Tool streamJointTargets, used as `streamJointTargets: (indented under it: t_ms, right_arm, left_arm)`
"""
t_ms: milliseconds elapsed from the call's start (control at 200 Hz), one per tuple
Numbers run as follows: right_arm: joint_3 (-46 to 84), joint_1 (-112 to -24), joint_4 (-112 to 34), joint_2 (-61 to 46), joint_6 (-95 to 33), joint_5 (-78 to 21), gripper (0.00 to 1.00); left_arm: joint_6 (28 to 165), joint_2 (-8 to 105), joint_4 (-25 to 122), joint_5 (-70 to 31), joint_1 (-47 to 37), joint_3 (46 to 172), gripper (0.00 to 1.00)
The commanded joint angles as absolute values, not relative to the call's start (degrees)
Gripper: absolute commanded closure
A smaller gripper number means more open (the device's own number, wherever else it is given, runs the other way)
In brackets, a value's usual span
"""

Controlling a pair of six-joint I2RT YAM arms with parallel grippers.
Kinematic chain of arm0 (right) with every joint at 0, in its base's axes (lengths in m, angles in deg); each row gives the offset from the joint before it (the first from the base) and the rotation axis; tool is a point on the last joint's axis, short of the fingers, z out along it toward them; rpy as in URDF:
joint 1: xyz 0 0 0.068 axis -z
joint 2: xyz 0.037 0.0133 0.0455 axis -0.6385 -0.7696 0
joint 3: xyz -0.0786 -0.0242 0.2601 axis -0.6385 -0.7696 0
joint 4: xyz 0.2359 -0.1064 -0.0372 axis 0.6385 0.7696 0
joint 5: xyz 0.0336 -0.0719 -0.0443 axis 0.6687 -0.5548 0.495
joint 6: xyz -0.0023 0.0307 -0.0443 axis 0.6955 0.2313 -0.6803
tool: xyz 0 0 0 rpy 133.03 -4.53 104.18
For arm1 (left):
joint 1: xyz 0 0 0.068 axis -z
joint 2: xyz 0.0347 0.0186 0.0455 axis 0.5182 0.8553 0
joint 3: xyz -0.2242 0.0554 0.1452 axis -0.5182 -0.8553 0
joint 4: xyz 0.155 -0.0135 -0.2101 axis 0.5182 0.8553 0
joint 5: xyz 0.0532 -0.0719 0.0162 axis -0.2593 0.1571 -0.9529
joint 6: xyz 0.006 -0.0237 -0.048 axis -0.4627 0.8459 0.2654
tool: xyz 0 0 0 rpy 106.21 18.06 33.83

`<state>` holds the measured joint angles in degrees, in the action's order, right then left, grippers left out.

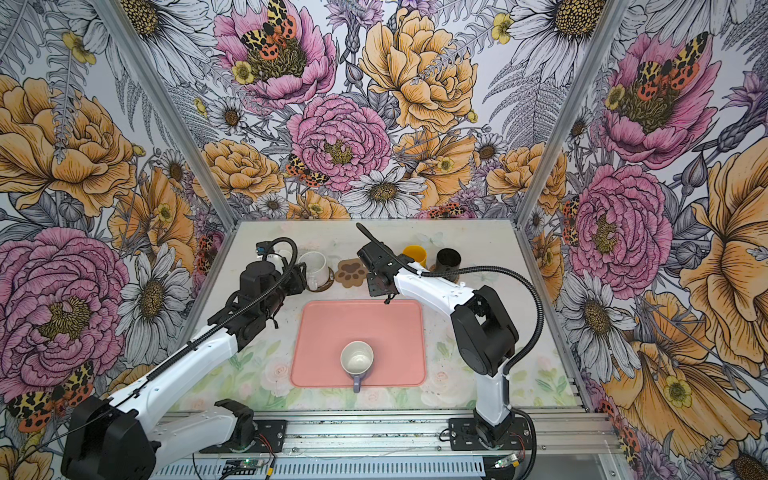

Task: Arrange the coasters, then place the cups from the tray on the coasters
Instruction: 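Carry the red-lined mug over the woven multicolour coaster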

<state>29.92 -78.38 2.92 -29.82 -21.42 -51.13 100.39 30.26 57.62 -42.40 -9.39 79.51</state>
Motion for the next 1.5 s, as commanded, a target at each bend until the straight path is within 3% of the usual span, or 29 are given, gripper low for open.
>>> streamJointTargets:
  t_ms: [0, 1496]
  right_arm:
    - [34.4, -77.3, -0.4, -31.0, -23.2, -50.4, 1.00]
    - [40.8, -73.3, -0.4, -40.4, -22.8, -47.8, 1.00]
  left_arm:
    - [99.8, 29.1, 57.8, -42.2, -10.0, 78.6, 0.38]
    - [100.0, 28.5, 58.0, -42.3, -11.1, 77.9, 0.37]
